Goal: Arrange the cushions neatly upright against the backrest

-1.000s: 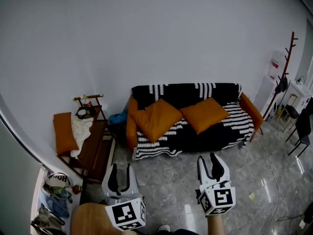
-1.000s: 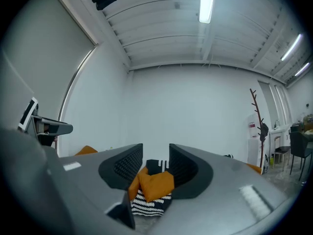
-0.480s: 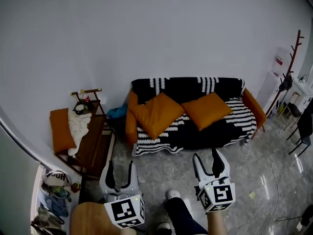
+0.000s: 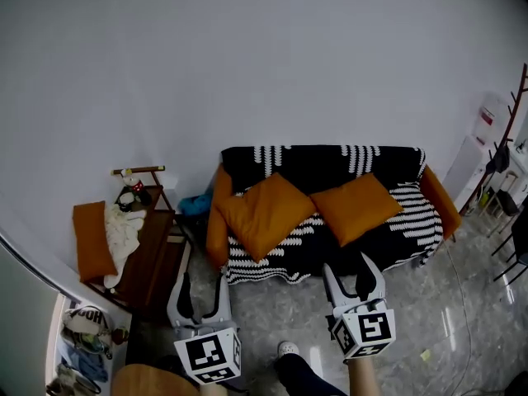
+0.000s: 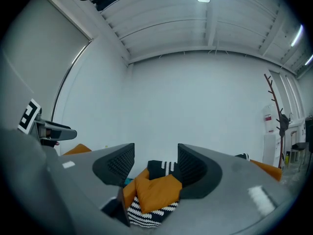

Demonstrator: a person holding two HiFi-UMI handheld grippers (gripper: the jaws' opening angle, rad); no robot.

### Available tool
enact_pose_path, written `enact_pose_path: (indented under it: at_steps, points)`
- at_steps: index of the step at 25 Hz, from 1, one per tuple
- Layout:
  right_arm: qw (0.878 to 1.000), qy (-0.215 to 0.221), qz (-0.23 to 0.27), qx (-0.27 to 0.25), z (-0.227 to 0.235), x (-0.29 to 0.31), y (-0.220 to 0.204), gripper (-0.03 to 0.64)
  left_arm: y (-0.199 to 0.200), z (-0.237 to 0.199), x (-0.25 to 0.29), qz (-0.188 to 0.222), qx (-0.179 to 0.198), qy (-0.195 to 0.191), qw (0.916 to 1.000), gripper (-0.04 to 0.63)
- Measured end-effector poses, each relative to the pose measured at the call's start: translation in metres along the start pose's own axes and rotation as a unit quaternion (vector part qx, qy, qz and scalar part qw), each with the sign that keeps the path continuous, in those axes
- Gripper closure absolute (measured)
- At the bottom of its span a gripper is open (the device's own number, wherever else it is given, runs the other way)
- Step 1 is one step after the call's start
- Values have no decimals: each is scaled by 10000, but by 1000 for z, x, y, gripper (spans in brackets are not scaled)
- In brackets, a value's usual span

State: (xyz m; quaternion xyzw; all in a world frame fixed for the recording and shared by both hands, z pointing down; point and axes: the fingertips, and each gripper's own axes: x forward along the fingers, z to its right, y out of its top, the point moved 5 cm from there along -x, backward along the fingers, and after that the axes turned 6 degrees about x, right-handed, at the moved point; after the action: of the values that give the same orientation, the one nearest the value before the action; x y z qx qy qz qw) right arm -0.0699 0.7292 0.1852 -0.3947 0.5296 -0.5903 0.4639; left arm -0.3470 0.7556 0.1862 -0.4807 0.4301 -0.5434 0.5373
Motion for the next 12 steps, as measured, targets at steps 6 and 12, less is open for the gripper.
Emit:
enact_pose_path:
  at_steps: [6, 12]
  points:
    - [9999, 127, 23, -7, 49, 87, 11, 344, 15, 14, 90, -10, 22, 169, 9999, 324]
    - [9996, 273, -53, -11, 84, 150, 8, 344, 24, 28, 157, -44, 57, 220, 9997, 324]
